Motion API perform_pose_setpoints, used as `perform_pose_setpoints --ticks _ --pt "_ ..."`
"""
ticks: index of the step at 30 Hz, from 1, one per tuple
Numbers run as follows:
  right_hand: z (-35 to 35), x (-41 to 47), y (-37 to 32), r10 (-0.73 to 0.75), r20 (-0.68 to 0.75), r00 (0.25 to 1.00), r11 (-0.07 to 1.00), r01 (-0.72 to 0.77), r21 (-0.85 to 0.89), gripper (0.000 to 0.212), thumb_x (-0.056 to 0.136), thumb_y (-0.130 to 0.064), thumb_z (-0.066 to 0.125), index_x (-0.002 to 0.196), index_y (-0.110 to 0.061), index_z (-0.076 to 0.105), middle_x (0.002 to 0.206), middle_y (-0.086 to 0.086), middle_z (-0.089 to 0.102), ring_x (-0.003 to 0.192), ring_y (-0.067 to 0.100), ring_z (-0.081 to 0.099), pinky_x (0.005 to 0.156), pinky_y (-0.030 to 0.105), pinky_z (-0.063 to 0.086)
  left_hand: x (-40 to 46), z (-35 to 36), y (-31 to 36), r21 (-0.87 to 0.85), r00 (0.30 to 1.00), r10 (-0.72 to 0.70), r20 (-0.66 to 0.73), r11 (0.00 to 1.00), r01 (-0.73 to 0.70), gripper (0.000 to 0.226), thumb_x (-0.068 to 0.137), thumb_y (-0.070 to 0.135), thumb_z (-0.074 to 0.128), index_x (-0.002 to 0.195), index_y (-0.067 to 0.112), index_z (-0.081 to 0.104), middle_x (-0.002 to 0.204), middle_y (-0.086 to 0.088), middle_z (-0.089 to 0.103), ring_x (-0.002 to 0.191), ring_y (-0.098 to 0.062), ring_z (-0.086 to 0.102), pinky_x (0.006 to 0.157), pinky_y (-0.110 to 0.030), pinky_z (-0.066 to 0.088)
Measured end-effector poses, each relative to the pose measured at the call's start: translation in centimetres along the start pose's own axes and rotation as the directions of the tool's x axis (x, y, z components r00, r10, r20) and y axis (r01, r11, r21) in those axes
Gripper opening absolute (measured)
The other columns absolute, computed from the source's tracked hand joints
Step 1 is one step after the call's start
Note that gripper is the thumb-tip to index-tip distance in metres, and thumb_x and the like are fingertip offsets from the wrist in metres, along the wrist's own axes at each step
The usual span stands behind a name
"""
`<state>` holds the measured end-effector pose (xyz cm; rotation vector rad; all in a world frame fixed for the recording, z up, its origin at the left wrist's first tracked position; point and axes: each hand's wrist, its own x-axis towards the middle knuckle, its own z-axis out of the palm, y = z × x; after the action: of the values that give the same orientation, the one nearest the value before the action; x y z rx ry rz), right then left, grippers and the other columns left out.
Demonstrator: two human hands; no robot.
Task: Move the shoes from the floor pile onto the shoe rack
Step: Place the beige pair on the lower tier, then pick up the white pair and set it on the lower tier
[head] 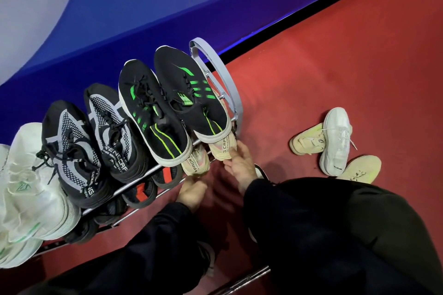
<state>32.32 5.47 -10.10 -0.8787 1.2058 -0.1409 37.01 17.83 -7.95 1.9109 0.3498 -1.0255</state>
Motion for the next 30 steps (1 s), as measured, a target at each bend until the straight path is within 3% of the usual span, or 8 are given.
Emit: perform_pose_setpoints --ticks 6,9,11,14,18,20,26,30 --pt "-1.2 0.1 0.6 0.033 0.164 0.986 0.998 -0.04 0.042 0.04 0.102 -0.01 0.054 0.134 -0.031 0.043 0.128 -0.002 0.061 0.108 0.026 0.06 0.095 0.038 0.046 -0.1 0.0 -1.8 -0.072 0.997 0.019 0.069 0.997 -0.014 0.039 0.095 0.003 0.046 0.133 -0.003 0.049 0.096 -0.002 0.062 0.075 -0.01 0.065 0.075 -0.03 0.055" --pt "-1.3 -0.4 0.8 0.062 0.185 0.981 0.998 -0.061 -0.011 0.043 0.099 -0.015 0.06 0.132 -0.038 0.044 0.125 -0.009 0.064 0.113 0.027 0.063 0.097 0.038 0.047 -0.9 1.0 -2.3 -0.117 0.995 0.0 0.095 0.993 0.011 0.044 0.097 -0.005 0.042 0.141 -0.003 0.042 0.117 -0.02 0.062 0.069 0.005 0.065 0.063 -0.014 0.054" --pt "-1.4 -0.5 0.5 0.08 0.201 0.976 0.997 -0.08 -0.009 0.052 0.1 -0.018 0.06 0.141 -0.04 0.039 0.127 -0.009 0.063 0.119 0.027 0.063 0.1 0.039 0.047 -0.5 1.1 -2.3 -0.131 0.994 0.058 0.093 0.99 -0.045 0.046 0.096 -0.009 0.042 0.142 -0.008 0.04 0.14 -0.033 0.049 0.086 0.006 0.065 0.076 -0.011 0.05" --pt "-1.4 -0.9 0.1 0.085 0.175 0.981 0.995 -0.075 -0.059 0.055 0.099 -0.017 0.059 0.143 -0.042 0.037 0.122 -0.001 0.063 0.101 0.021 0.064 0.087 0.033 0.051 -1.1 0.9 -2.0 -0.123 0.992 0.115 0.049 0.986 -0.108 0.054 0.096 -0.014 0.038 0.148 0.0 0.036 0.142 -0.01 0.048 0.124 -0.019 0.049 0.092 -0.024 0.049" --pt "-1.2 -1.9 -0.3 -0.063 -0.065 0.996 0.966 0.044 -0.256 0.017 0.088 -0.02 0.064 0.099 -0.033 0.059 0.096 0.006 0.069 0.083 0.022 0.062 0.078 0.039 0.053 -3.1 0.8 -1.3 -0.059 0.989 0.146 -0.011 0.987 -0.146 0.015 0.089 0.015 0.059 0.095 0.015 0.072 0.089 -0.004 0.068 0.088 -0.019 0.057 0.072 -0.032 0.05" --pt "-2.0 -2.8 -1.3 -0.032 -0.011 0.999 0.958 0.027 -0.287 0.013 0.086 -0.021 0.062 0.081 -0.033 0.06 0.093 0.008 0.066 0.08 0.022 0.06 0.073 0.037 0.053 -4.2 0.6 -0.1 -0.007 0.99 0.14 -0.024 0.99 -0.14 0.021 0.089 0.022 0.06 0.07 0.015 0.063 0.069 -0.005 0.059 0.067 -0.018 0.049 0.064 -0.031 0.041" --pt "-5.6 -9.4 -10.8 0.161 0.274 0.948 0.943 -0.066 -0.326 0.005 0.097 -0.009 0.062 0.095 -0.007 0.067 0.119 0.022 0.069 0.107 0.031 0.069 0.098 0.038 0.053 -8.4 3.4 6.7 -0.099 0.961 0.234 0.146 0.97 -0.221 0.007 0.092 0.015 0.056 0.088 0.013 0.062 0.087 -0.016 0.063 0.077 -0.025 0.058 0.063 -0.029 0.044" --pt "-10.8 -12.0 -18.4 -0.036 0.355 0.934 0.921 0.169 -0.352 0.004 0.095 -0.012 0.063 0.092 -0.013 0.066 0.091 0.01 0.068 0.08 0.019 0.065 0.08 0.03 0.055 -11.8 8.5 11.7 -0.104 0.857 0.411 0.311 0.911 -0.399 0.012 0.094 0.02 0.056 0.094 0.021 0.068 0.094 -0.006 0.066 0.087 -0.017 0.061 0.078 -0.033 0.052"
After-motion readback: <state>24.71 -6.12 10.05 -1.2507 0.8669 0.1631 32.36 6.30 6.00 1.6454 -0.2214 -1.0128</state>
